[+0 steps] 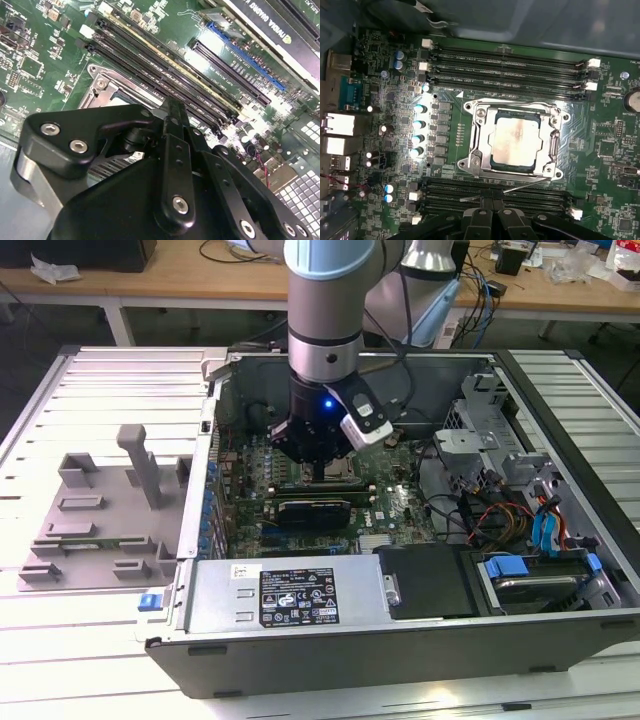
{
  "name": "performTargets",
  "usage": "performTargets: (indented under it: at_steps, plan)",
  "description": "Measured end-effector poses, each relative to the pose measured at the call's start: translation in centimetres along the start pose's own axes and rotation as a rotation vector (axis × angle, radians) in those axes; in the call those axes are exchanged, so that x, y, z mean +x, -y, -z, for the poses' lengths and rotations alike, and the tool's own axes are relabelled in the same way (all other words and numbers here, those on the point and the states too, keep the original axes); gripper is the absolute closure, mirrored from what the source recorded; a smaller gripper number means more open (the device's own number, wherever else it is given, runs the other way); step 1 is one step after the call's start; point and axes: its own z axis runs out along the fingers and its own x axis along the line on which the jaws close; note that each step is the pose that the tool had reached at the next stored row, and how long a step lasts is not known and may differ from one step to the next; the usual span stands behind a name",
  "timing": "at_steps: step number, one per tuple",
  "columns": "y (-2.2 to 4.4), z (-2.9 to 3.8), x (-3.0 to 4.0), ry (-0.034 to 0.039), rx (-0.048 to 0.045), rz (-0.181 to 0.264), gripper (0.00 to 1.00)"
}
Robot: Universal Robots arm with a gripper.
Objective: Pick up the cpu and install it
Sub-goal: 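Install the second cpu locking lever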
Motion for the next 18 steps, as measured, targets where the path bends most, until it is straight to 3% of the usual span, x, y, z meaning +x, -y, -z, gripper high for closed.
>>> performTargets:
  at_steps: [9, 12, 15, 18]
  plan:
    - [-0.05, -0.63, 0.29, 0.0004, -0.0042, 0.0, 0.89]
    - [-0.13, -0.98, 0.91, 0.002, -0.0182, 0.0, 0.89]
    - [-0.11, -1.05, 0.97, 0.0037, -0.0322, -0.001, 0.89]
    - [0.06, -1.12, 1.29, 0.0063, -0.0549, -0.001, 0.89]
